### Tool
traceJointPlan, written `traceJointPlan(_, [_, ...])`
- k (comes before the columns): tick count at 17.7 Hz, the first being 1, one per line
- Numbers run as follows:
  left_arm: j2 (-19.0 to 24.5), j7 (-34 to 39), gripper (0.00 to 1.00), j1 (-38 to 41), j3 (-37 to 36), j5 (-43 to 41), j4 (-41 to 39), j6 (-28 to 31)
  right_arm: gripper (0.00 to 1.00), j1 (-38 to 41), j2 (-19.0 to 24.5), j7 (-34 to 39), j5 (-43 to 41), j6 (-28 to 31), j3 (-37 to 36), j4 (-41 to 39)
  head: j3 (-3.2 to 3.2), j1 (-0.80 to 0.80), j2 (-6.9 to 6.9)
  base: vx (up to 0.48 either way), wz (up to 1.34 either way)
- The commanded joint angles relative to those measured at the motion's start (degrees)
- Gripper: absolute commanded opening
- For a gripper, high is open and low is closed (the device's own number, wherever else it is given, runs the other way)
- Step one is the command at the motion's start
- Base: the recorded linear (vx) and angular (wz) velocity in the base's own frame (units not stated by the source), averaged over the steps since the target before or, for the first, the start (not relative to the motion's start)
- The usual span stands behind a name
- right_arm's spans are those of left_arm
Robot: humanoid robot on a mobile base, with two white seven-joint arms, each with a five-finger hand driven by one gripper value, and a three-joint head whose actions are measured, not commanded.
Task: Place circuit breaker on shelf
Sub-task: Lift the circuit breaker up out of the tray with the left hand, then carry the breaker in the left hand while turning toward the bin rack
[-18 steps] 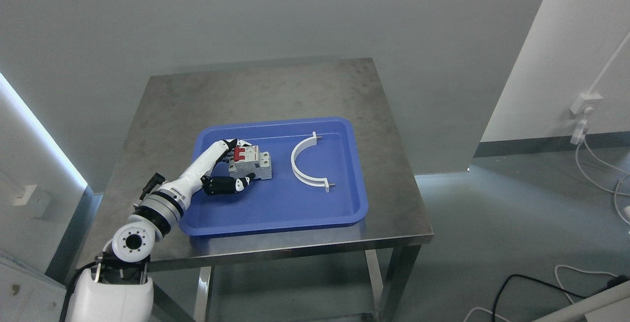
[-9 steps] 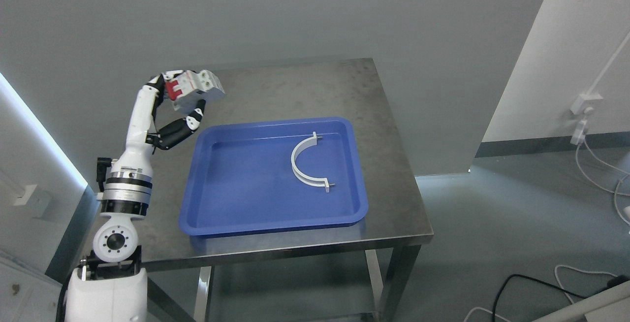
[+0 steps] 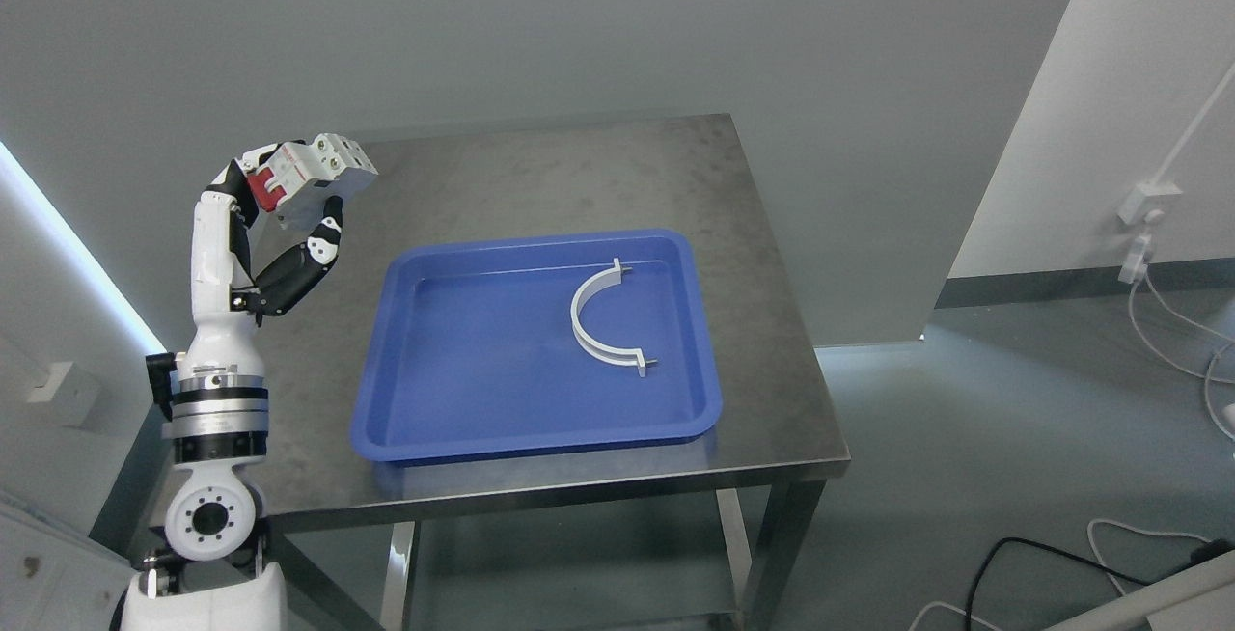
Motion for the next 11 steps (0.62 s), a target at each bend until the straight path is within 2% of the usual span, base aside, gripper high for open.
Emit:
traceJointPlan(1, [-0.08, -0.54, 0.14, 2.77, 2.18, 0.61, -3.86, -0.37, 1.0, 0.01, -1.0, -0.01, 0.0, 3.36, 1.14, 0.0, 0.0, 0.0, 0.0, 0.0, 0.0])
traceJointPlan(11, [-0.08, -0.63, 0.14, 6.02, 1.83, 0.61, -4.82, -2.92, 1.0, 0.01, -1.0, -0.01, 0.0, 3.36, 1.14, 0.08, 0.0, 0.0, 0.0, -0.018, 0.0])
